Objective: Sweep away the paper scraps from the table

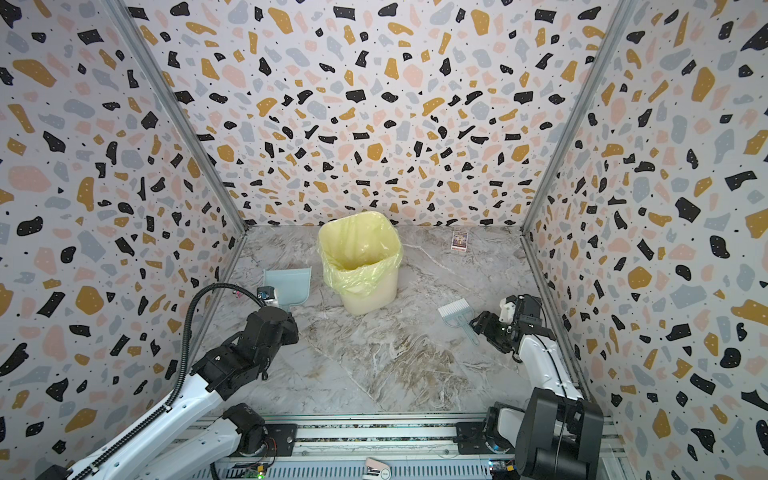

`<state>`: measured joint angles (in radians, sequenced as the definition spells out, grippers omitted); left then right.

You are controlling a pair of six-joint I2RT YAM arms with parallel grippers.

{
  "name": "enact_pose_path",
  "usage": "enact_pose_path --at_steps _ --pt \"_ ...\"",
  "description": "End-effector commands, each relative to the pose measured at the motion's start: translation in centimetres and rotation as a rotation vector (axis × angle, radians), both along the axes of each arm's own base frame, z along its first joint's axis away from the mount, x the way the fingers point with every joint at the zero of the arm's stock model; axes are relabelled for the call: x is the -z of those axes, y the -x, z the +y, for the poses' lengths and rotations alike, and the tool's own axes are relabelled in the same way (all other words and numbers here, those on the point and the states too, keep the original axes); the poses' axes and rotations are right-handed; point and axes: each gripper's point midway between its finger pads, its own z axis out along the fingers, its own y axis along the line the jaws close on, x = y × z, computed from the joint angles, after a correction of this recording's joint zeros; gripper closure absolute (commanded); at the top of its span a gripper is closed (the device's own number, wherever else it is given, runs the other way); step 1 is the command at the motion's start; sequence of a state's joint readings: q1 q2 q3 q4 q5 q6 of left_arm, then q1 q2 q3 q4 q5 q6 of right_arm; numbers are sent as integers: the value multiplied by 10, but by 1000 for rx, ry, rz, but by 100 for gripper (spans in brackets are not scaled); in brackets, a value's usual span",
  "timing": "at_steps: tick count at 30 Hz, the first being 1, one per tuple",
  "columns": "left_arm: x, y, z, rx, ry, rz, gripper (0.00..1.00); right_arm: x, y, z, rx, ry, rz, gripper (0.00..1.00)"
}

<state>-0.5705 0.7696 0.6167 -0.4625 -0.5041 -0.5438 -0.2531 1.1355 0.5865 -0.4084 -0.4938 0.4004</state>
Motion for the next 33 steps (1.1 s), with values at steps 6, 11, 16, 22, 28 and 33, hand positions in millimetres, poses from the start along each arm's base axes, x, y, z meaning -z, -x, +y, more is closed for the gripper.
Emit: enact_pose_path --at_steps 6,11,16,22,28,33 --pt "45 -8 -14 0 109 41 100 -31 -2 6 -18 85 -52 22" --pt "85 -3 -15 -27 148 115 100 -45 -9 13 -60 144 -82 21" --pt "117 11 -3 -87 149 167 100 -47 -14 13 -78 179 -107 20" --pt "130 19 7 -133 147 173 100 -50 -23 14 -96 203 -132 19" --pt "123 19 9 -145 148 165 69 -50 -32 16 -126 208 -143 18" --pt "102 16 13 -163 151 119 43 -54 -45 11 -128 244 -172 16"
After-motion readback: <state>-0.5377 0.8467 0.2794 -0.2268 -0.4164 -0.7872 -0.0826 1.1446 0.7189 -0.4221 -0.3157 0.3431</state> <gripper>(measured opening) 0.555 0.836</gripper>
